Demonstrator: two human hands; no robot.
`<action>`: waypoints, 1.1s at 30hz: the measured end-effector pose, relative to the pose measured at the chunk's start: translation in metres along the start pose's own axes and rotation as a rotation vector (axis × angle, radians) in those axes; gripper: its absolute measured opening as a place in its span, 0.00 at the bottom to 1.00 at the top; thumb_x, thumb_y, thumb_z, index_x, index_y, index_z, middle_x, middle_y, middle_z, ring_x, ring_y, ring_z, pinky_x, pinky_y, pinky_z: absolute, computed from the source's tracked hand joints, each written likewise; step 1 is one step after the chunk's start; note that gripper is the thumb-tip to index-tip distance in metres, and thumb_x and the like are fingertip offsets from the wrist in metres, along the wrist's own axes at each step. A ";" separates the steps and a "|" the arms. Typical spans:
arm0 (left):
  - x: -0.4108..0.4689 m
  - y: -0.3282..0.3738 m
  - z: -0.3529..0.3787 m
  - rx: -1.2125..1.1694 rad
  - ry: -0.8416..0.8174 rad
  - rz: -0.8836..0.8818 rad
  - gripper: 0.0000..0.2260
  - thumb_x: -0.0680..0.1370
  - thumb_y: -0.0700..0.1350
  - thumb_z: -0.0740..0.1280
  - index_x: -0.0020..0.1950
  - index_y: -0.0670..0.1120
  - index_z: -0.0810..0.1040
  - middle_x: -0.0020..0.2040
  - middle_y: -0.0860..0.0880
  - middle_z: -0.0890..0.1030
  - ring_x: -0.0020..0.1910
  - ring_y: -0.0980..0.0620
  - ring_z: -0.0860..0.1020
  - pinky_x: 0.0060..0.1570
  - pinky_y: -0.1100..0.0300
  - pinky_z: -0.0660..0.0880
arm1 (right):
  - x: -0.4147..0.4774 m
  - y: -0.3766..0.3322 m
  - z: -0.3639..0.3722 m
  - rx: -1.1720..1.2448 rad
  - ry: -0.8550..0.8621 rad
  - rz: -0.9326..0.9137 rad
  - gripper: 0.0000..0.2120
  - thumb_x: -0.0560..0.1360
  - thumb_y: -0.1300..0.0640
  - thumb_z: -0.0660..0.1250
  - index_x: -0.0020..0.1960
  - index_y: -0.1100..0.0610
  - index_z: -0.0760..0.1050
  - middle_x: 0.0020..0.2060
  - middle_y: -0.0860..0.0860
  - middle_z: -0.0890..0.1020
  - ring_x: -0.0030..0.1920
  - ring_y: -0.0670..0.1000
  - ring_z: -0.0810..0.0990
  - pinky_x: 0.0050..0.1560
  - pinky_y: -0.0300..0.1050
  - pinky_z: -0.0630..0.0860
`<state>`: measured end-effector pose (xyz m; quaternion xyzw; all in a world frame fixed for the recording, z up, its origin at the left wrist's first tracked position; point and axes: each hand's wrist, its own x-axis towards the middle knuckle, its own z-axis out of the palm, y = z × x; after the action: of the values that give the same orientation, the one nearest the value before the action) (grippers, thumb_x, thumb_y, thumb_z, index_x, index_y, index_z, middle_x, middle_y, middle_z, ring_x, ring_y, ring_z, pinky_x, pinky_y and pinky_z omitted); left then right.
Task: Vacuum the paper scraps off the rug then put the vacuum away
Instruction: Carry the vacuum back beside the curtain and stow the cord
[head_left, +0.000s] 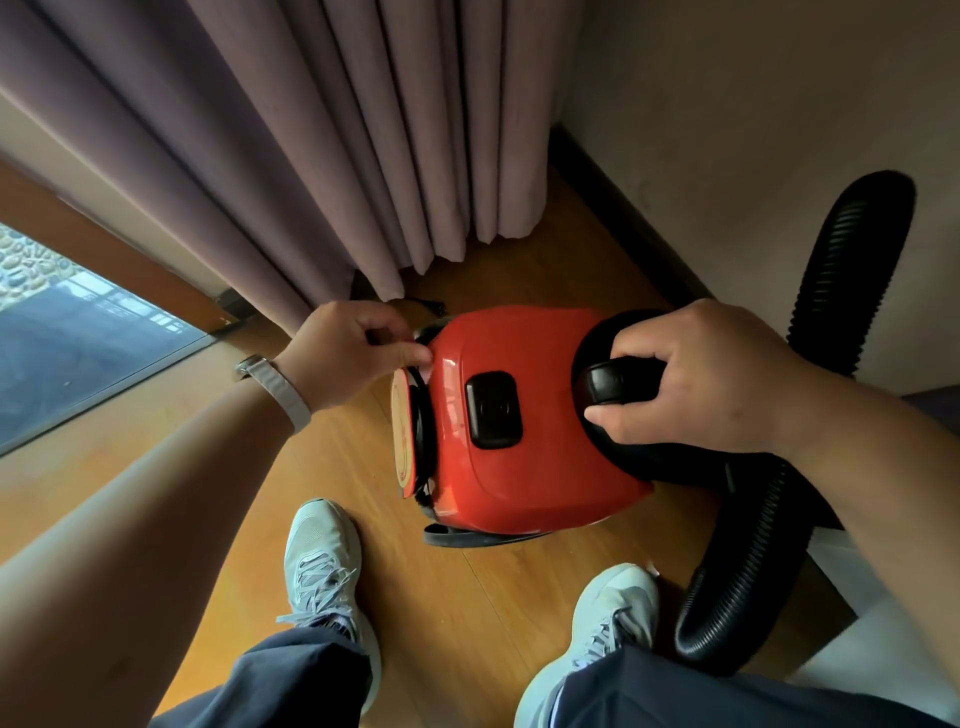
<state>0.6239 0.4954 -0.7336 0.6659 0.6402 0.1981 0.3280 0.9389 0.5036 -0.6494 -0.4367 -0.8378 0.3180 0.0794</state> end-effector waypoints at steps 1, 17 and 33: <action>-0.001 -0.003 0.001 -0.042 0.000 -0.038 0.10 0.65 0.62 0.69 0.36 0.57 0.78 0.31 0.58 0.78 0.31 0.59 0.74 0.33 0.67 0.69 | 0.000 -0.002 -0.001 0.026 0.005 -0.004 0.13 0.64 0.42 0.73 0.29 0.46 0.72 0.29 0.38 0.78 0.31 0.44 0.78 0.27 0.33 0.68; -0.036 -0.021 0.065 -0.038 0.123 -0.282 0.04 0.81 0.43 0.61 0.47 0.48 0.72 0.36 0.52 0.76 0.33 0.56 0.73 0.31 0.61 0.69 | 0.000 0.021 0.005 0.160 0.143 0.205 0.16 0.65 0.45 0.74 0.28 0.53 0.74 0.24 0.45 0.77 0.27 0.46 0.77 0.28 0.43 0.71; -0.041 0.004 0.054 0.368 -0.345 -0.201 0.06 0.78 0.44 0.60 0.49 0.49 0.77 0.33 0.55 0.73 0.32 0.52 0.73 0.32 0.59 0.68 | 0.006 0.025 0.013 -0.037 0.211 0.273 0.24 0.66 0.38 0.71 0.30 0.58 0.71 0.24 0.51 0.75 0.27 0.51 0.76 0.29 0.49 0.74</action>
<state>0.6593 0.4452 -0.7623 0.6714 0.6629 -0.0715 0.3237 0.9473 0.5124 -0.6756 -0.5787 -0.7634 0.2628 0.1150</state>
